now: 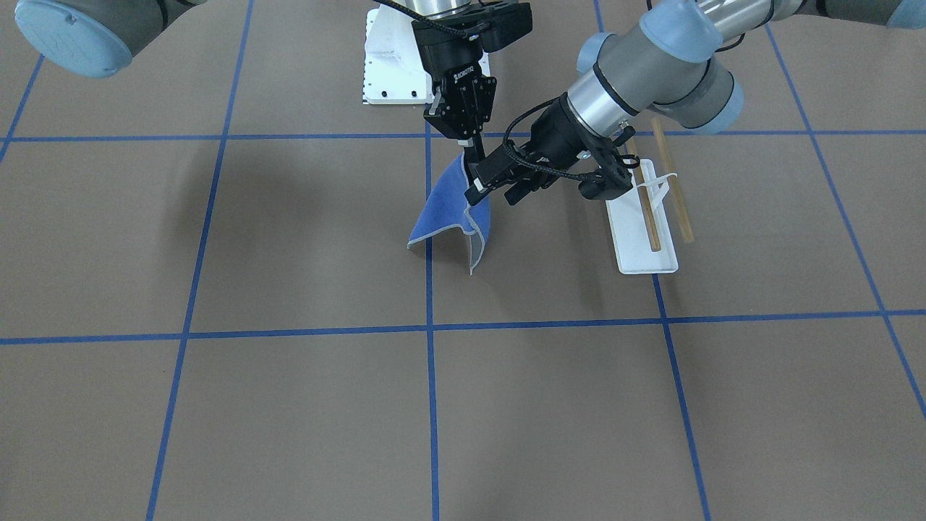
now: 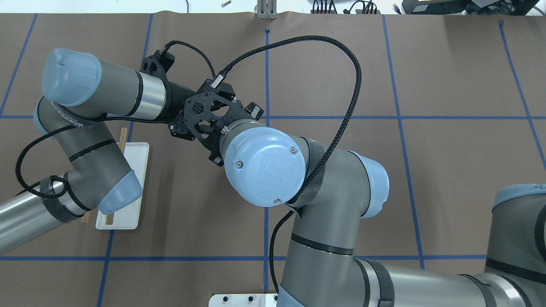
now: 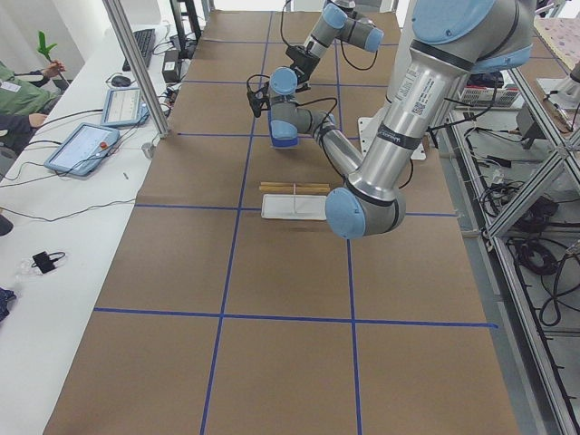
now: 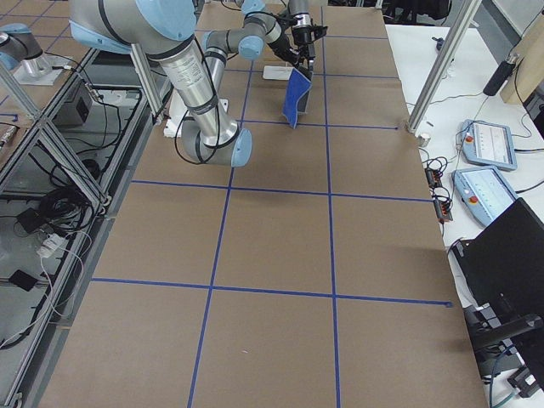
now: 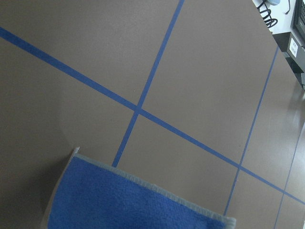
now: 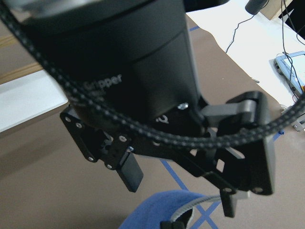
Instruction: Hang towel on rack
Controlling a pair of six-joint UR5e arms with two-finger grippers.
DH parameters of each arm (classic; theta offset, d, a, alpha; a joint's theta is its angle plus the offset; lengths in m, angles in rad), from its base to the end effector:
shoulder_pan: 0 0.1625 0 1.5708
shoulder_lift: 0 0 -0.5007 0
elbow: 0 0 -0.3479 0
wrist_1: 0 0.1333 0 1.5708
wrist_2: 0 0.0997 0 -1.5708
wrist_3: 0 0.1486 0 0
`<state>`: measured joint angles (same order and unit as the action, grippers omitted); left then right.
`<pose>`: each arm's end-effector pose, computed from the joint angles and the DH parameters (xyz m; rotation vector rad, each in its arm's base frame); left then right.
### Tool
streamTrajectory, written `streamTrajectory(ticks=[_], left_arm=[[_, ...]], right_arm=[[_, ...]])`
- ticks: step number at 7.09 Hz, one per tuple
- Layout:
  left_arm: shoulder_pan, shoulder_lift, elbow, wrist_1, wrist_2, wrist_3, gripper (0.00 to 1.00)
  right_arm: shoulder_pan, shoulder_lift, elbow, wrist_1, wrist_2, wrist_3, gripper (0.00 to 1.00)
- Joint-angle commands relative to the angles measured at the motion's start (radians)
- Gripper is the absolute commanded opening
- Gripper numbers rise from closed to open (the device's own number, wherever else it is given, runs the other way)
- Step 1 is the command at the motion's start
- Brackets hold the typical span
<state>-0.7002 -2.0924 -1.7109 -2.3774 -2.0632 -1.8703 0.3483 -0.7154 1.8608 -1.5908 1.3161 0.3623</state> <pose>0.4675 -0.4763 0.2971 -0.1065 1.4927 -0.4477 -0.5943 -0.3974 0.1460 0.9643 -0.6486 -0.6204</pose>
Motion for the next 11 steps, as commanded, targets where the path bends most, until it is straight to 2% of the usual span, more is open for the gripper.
streamTrajectory(ticks=[1,2,5,8,9,11], left_arm=[[0.004,-0.002,0.002,0.0,0.002,-0.001,0.94],[0.004,-0.002,0.002,0.0,0.002,0.0,0.92],[0.014,-0.003,0.008,-0.003,0.015,-0.001,0.77],[0.028,-0.003,0.008,-0.003,0.037,0.0,0.74],[0.034,-0.003,0.008,-0.005,0.041,0.0,0.65],[0.034,-0.003,0.007,-0.006,0.041,0.003,0.21]], right_arm=[[-0.002,0.001,0.0,0.0,0.0,0.001,0.0],[-0.002,0.002,0.0,0.0,0.0,0.0,0.0],[-0.002,0.002,0.001,0.0,0.0,0.001,0.0],[-0.002,0.017,0.0,0.002,0.0,0.001,0.0],[-0.002,0.017,0.0,0.002,0.0,0.0,0.0],[-0.002,0.016,0.0,0.002,0.0,0.0,0.0]])
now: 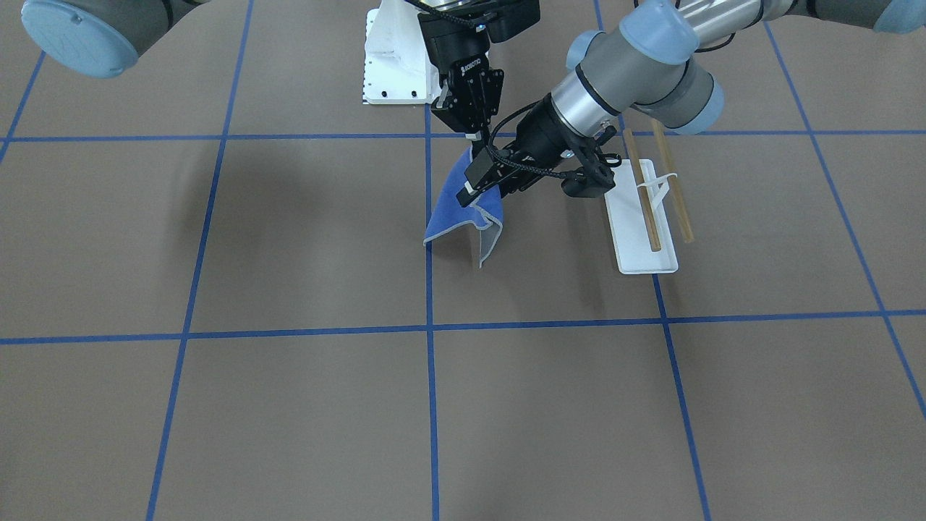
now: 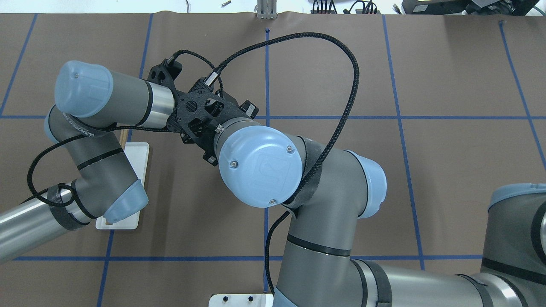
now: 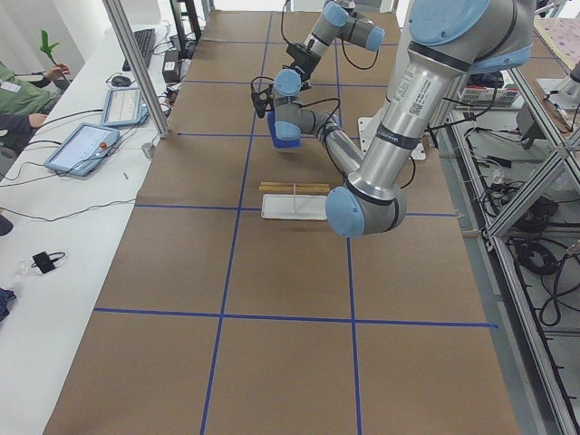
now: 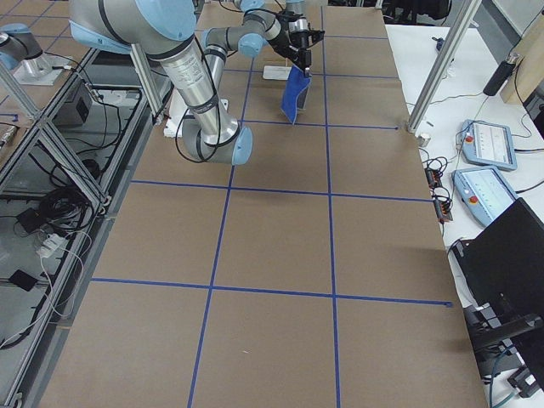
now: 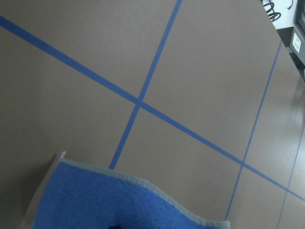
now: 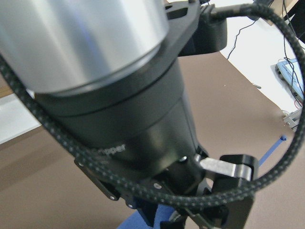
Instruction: Hang towel on rack
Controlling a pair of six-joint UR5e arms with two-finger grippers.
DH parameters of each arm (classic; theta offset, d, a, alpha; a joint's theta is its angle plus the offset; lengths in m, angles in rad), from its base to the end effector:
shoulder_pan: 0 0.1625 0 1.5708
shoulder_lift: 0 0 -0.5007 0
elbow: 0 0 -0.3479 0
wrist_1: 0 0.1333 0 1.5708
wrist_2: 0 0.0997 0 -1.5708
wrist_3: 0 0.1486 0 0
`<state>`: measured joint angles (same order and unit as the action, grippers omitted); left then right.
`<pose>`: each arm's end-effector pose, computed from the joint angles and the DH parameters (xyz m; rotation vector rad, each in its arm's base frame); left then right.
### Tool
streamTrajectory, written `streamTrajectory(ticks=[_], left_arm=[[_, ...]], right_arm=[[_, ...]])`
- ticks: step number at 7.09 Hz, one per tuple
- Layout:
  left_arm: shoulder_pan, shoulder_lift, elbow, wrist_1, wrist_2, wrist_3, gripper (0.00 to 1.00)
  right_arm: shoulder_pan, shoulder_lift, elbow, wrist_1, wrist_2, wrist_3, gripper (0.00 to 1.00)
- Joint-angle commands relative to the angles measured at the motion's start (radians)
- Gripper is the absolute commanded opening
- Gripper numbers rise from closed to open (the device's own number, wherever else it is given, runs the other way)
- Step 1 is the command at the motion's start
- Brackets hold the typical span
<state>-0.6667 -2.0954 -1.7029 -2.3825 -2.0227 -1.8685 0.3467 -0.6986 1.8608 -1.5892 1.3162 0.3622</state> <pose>0.4838 -0.4678 0.2980 -0.0969 1.4917 -0.4493 -0.5945 -0.3963 0.1341 0.9759 -0.6632 -0.6165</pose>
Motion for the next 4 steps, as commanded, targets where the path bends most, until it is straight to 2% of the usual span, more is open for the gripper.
streamTrajectory(ticks=[1,4], left_arm=[[0.001,0.002,-0.001,-0.001,0.001,0.003,0.02],[-0.001,0.003,-0.004,-0.001,0.001,0.026,0.0]], right_arm=[[0.0,-0.002,0.0,0.0,0.0,0.001,0.0],[-0.006,-0.007,0.003,0.006,0.002,0.015,0.0]])
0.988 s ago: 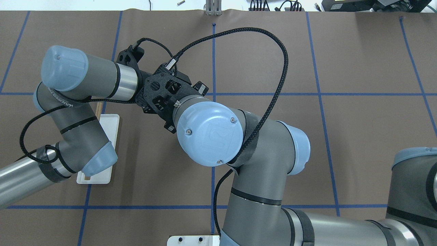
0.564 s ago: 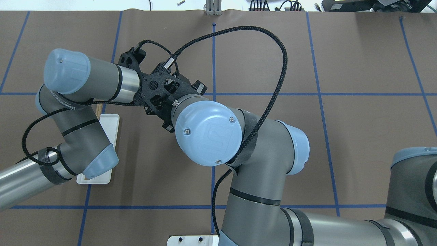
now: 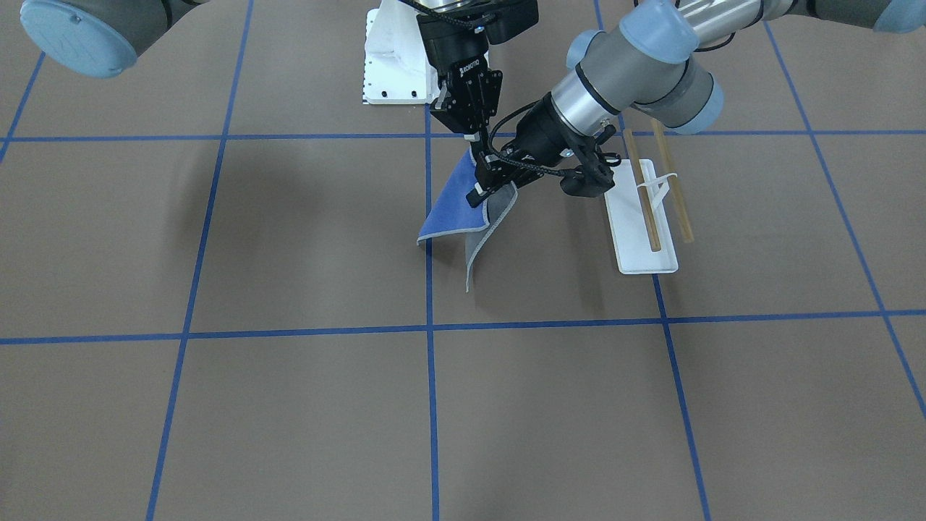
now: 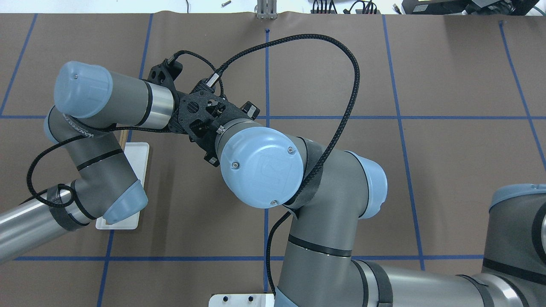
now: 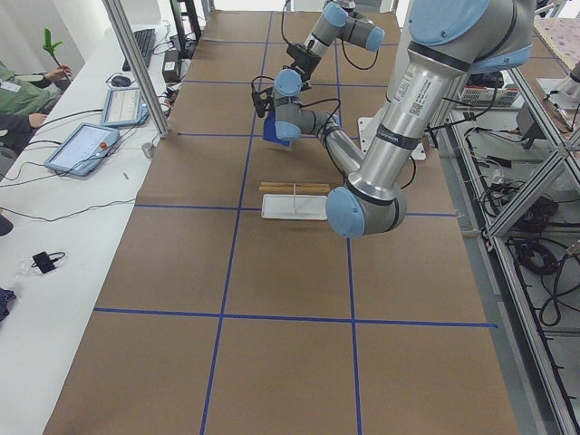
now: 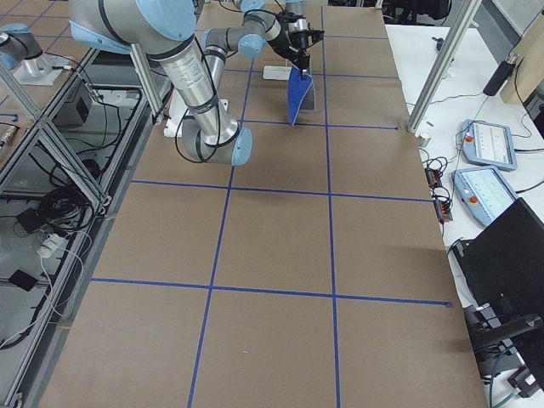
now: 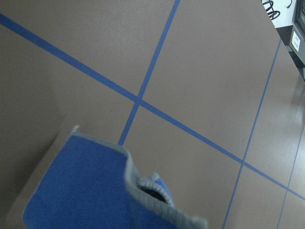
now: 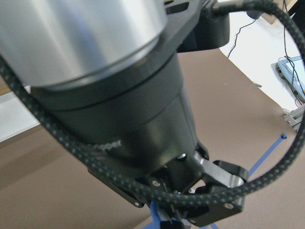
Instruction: Hang towel on rack
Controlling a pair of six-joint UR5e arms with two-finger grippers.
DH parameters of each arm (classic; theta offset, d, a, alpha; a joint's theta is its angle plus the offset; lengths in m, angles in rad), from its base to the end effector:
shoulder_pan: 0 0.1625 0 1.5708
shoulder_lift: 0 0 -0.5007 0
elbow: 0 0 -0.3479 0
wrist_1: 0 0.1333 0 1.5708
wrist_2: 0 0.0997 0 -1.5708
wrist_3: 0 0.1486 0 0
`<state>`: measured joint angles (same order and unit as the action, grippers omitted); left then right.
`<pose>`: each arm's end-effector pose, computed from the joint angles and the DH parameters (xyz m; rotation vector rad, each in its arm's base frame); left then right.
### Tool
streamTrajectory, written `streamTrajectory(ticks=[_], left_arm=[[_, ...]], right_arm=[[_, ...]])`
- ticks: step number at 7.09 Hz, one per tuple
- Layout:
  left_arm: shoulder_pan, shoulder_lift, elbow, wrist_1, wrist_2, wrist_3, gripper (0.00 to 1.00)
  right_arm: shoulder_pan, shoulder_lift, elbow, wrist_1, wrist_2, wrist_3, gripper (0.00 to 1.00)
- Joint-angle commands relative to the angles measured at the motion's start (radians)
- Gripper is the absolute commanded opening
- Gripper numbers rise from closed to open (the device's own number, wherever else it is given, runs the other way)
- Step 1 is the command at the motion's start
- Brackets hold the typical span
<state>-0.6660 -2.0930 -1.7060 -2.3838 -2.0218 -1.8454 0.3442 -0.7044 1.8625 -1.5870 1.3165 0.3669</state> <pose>0.4831 -0.4667 0.2981 -0.0788 1.4931 -0.4299 -0.5951 -0.3946 0.1372 0.9720 -0.6654 -0.6153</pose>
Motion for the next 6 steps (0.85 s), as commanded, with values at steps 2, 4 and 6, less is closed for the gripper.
streamTrajectory(ticks=[2,4,6], left_arm=[[-0.001,0.002,-0.003,0.0,0.0,0.003,0.0],[-0.003,0.004,-0.003,0.0,0.0,0.003,0.0],[-0.006,0.01,-0.006,0.0,-0.002,0.021,0.0]], right_arm=[[-0.005,0.0,0.021,0.01,0.01,0.036,0.44],[-0.005,-0.013,0.073,0.01,0.032,0.16,0.99],[-0.002,-0.099,0.176,0.006,0.098,0.164,1.0]])
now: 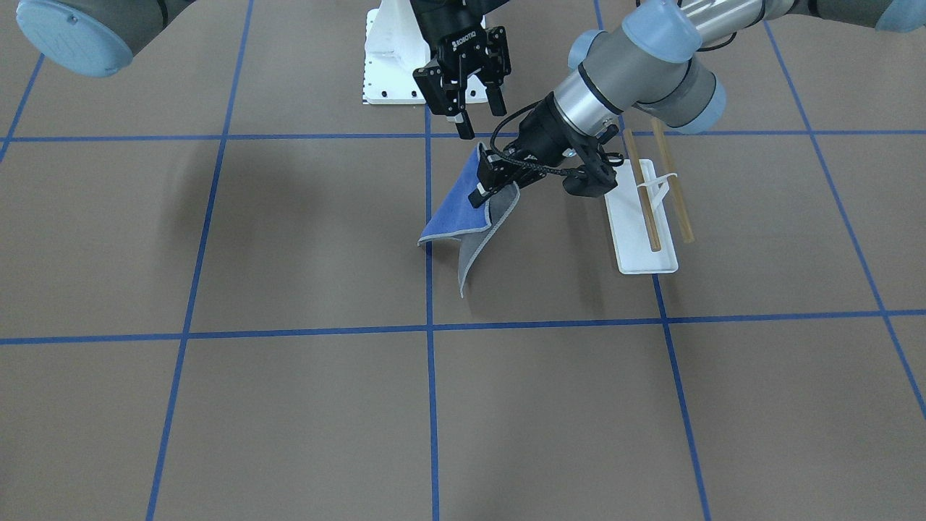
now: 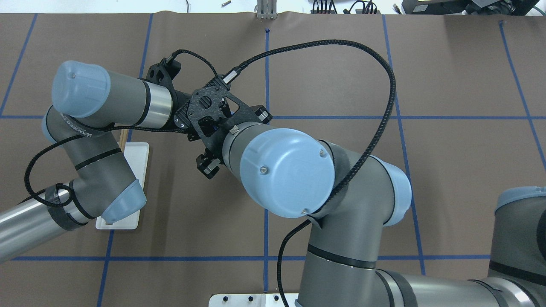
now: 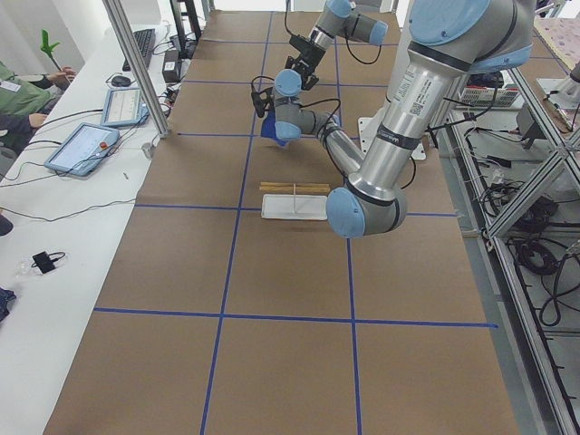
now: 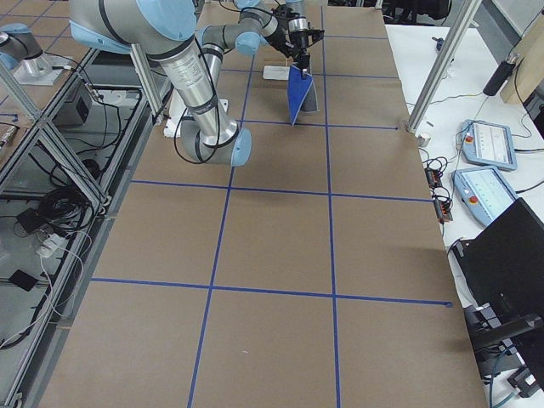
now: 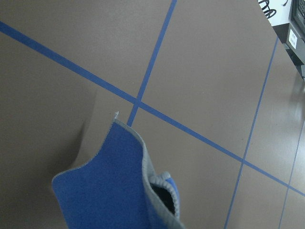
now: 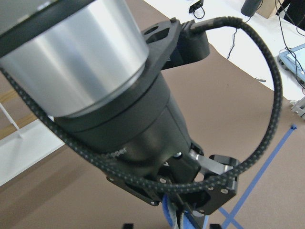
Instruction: Hang towel on rack
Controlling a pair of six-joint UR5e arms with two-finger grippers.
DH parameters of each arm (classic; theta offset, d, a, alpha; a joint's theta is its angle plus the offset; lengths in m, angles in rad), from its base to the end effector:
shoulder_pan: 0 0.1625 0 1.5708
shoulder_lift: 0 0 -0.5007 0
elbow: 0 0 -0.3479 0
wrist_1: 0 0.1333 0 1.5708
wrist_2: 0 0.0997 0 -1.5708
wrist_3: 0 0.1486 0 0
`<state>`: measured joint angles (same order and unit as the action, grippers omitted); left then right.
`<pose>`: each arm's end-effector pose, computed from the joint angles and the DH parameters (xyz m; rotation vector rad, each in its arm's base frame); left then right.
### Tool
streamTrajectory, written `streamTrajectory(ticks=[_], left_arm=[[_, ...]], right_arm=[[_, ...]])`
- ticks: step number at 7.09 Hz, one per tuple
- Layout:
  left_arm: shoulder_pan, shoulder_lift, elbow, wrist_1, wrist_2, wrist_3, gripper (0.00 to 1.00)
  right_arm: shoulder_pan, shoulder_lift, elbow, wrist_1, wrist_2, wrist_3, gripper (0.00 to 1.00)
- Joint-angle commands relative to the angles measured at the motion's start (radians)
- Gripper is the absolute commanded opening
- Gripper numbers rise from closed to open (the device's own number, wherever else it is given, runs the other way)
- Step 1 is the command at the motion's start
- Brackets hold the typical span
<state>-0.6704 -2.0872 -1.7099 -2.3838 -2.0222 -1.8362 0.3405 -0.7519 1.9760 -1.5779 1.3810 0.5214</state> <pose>0.4795 -0.4676 0.3003 -0.0696 1.4917 -0.4265 -0.5639 -0.3709 0.1343 0.9148 -0.8354 -0.5019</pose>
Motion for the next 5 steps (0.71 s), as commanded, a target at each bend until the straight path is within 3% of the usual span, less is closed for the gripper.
streamTrajectory(ticks=[1,2,3,4,5], left_arm=[[-0.003,0.006,-0.003,0.0,-0.003,0.014,0.0],[-0.009,0.007,-0.013,0.0,-0.006,0.012,0.0],[-0.04,0.013,-0.032,0.003,-0.024,0.014,0.0],[-0.081,0.053,-0.063,0.005,-0.083,0.014,0.0],[-0.127,0.094,-0.092,0.003,-0.134,0.014,0.0]], right_arm=[[0.018,-0.102,0.104,-0.01,0.055,0.009,1.0],[0.078,-0.133,0.112,-0.005,0.132,0.008,1.0],[0.177,-0.139,0.11,-0.011,0.268,0.009,1.0],[0.266,-0.171,0.098,-0.013,0.358,0.009,1.0],[0.34,-0.197,0.051,-0.01,0.403,0.011,1.0]])
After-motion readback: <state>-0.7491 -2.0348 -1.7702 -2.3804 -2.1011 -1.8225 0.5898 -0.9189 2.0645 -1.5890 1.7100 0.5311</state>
